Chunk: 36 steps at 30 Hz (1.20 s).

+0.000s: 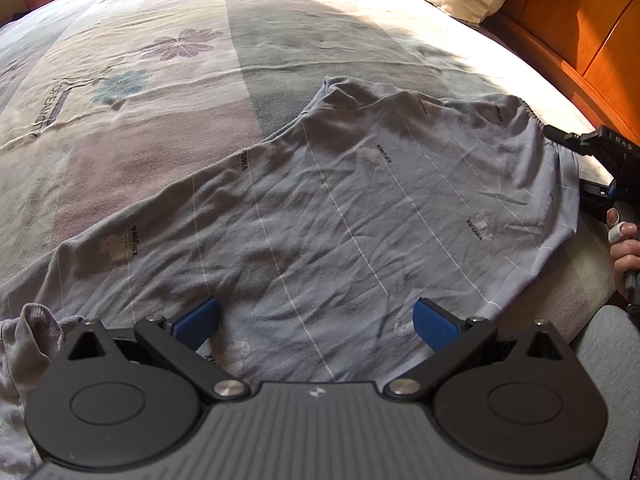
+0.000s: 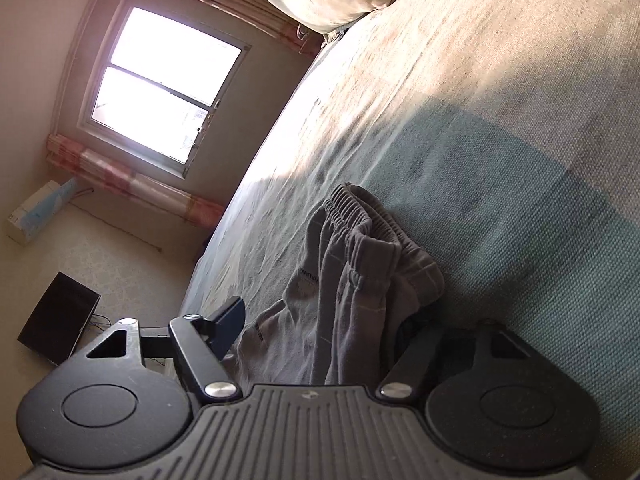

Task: Fold clothes
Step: 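Close the right gripper on the elastic waistband, then lift the waistband with the right gripper and fold it over the legs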

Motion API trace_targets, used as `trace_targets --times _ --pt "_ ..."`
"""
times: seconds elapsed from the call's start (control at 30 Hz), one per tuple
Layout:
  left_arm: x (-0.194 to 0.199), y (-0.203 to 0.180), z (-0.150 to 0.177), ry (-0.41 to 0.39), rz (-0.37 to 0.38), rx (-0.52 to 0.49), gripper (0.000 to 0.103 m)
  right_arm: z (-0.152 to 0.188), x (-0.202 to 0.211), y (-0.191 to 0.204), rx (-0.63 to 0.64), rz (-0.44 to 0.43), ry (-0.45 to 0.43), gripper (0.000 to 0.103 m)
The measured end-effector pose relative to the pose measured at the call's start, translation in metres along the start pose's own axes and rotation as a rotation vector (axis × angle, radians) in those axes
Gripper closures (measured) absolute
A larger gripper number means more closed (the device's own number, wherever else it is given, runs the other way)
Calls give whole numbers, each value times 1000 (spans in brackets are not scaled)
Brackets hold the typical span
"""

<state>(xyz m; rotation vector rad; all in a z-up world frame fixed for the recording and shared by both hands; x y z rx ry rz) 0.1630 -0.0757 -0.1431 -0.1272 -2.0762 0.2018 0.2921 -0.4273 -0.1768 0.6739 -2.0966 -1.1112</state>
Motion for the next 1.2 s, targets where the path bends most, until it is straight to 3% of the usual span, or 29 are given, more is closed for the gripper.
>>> trace_targets --times 0.03,0.1,0.27,0.4,0.43,0.5,0.57,0.6,0.63,0.9,1.2 --pt "0 0 0 -1 2 1 1 -1 3 -7 -20 3 -7 94" --pt "0 -1 0 -1 -2 -2 1 -2 8 -20 -59 8 -20 87" --pt "0 -1 1 0 -5 -8 1 -2 -1 -15 -10 96 6 85" --pt "-1 0 -1 4 -6 -4 1 -11 -9 -7 -81 15 -3 54" --pt "-1 0 -1 4 -7 -3 1 -13 -10 -6 -94 -6 -4 52" --pt "-1 -1 0 6 -12 -8 1 -14 -14 -6 -93 -28 -10 54" --pt "-1 -1 0 7 -13 -9 1 -13 -16 -9 -81 -26 -14 65" --pt "-1 -1 0 7 -11 -8 1 -11 -17 -13 -68 -8 -12 87" --pt "-1 0 -1 7 -8 -7 1 -9 -18 -17 -56 11 -11 95" --pt "7 0 -3 21 13 -11 1 -7 -20 -2 16 146 26 93" --pt "41 5 -8 6 3 -120 1 -7 -16 47 209 245 29 93"
Point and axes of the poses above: each gripper's, at about its wrist camera, not at the fingertips, and x roughly against the way its jaws point, y to its left, z to its underside, the point moved 8 cm from there along -x, roughly the way its jaws point, and after that the axes turned 6 degrees about x, right-handed, at the moved point
